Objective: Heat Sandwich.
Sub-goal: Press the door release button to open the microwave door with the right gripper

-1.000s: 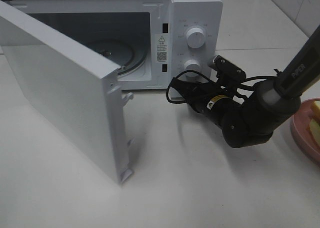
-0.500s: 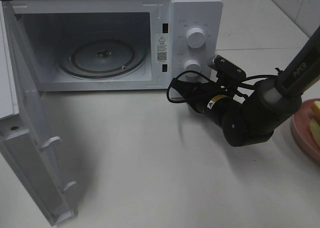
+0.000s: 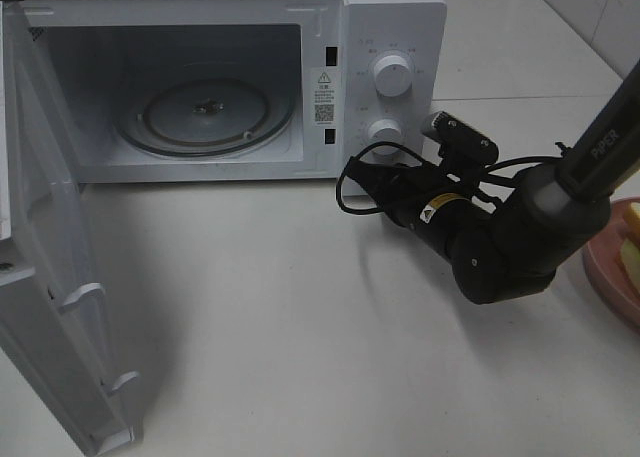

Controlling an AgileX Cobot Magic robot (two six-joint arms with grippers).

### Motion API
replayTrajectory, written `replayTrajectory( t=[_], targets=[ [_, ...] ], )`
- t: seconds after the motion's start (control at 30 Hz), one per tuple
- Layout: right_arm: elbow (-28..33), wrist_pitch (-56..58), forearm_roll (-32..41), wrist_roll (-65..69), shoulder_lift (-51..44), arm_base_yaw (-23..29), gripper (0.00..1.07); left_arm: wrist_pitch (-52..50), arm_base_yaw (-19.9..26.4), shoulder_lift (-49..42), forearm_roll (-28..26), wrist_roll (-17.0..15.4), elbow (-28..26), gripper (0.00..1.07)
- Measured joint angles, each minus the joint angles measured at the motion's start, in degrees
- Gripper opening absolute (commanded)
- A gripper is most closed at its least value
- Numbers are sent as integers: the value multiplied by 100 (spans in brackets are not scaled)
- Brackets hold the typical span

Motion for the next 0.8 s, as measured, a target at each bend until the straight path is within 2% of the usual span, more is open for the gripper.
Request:
replayTrajectory(
  t=[0.43, 0.8],
  targets=[
    [751, -246, -52, -6, -642, -86, 0, 0, 0, 0, 0, 0, 0, 74],
    [1690, 120, -235, -40, -1541, -86, 0, 0, 0, 0, 0, 0, 0, 74]
  ],
)
